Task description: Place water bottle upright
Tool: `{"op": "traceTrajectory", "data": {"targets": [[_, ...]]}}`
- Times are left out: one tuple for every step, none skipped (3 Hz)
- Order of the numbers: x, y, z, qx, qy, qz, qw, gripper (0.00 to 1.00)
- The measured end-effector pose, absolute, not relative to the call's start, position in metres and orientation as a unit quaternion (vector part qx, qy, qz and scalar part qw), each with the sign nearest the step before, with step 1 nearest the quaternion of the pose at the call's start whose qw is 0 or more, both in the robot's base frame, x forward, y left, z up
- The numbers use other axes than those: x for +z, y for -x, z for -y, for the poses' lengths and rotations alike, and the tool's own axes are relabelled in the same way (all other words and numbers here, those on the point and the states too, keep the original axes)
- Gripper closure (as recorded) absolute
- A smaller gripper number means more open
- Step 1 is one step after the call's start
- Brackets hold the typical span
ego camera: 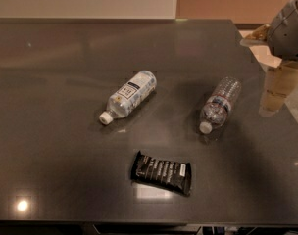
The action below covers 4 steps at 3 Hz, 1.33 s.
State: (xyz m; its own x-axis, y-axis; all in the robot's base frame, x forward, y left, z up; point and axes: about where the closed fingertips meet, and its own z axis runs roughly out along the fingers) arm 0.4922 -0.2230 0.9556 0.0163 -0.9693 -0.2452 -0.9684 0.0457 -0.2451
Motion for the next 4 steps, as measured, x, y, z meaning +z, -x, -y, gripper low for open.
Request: {"op": "traceTrajectory", "data": {"targets": [[0.938,-0.514,0.219,0.013,0.746,-0.641,0.18,0.0],[0.922,-0.523,0.207,0.018,0.803,-0.571,0.173,0.0],[0.903,-0.525,0.193,0.025,0.852,-0.5,0.154,0.0],[0.882,-0.522,0.183,0.033,0.893,-0.43,0.128,0.0]]}}
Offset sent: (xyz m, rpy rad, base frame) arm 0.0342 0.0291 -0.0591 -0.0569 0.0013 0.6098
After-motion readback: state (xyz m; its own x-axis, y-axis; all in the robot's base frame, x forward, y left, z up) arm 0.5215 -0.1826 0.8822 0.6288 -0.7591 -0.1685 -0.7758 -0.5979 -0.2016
